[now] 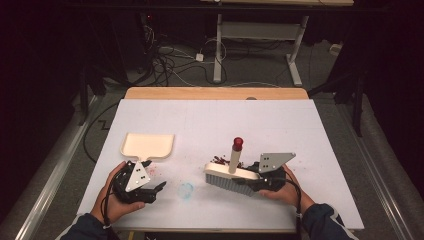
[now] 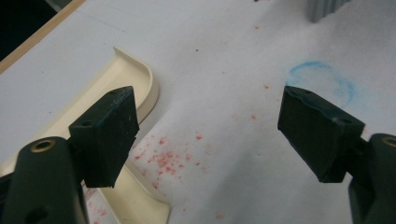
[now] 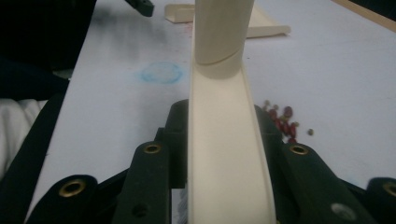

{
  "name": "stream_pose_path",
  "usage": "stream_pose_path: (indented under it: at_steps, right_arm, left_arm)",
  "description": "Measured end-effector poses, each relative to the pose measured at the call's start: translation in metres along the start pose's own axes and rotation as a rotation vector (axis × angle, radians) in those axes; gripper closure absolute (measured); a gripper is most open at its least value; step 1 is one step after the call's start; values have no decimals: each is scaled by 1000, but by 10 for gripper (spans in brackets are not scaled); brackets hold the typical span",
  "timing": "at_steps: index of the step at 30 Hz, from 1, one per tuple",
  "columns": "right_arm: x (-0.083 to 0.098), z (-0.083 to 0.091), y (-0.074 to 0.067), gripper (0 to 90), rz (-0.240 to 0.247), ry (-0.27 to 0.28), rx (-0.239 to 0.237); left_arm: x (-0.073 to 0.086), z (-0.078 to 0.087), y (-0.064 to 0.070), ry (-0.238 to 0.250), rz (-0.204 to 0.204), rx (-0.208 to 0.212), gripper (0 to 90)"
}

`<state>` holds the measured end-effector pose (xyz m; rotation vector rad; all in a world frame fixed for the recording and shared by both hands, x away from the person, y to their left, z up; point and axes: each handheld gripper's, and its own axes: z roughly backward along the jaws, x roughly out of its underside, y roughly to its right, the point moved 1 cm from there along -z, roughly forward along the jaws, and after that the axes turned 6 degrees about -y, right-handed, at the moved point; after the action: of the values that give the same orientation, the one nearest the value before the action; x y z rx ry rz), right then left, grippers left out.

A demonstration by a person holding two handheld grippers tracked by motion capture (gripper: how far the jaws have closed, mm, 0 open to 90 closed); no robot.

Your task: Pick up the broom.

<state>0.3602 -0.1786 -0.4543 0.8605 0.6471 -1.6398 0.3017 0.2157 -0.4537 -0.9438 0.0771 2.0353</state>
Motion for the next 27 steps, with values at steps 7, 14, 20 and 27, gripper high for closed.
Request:
stream_pose_path:
  at_steps: [7, 14, 20, 27]
  right_arm:
    - [-1, -6, 21, 678, -2, 9, -4]
    - [-6, -8, 30, 681, -2, 22, 32]
    - [-14, 0, 28, 681, -49, 72, 72]
    - [-34, -13, 0, 682, -171, 102, 215]
  left_arm:
    - [0, -1, 0, -2, -3, 4, 199]
    - [1, -1, 0, -1, 0, 12, 198]
    - [1, -1, -1, -1, -1, 10, 199]
    - [0, 0, -1, 0, -3, 7, 199]
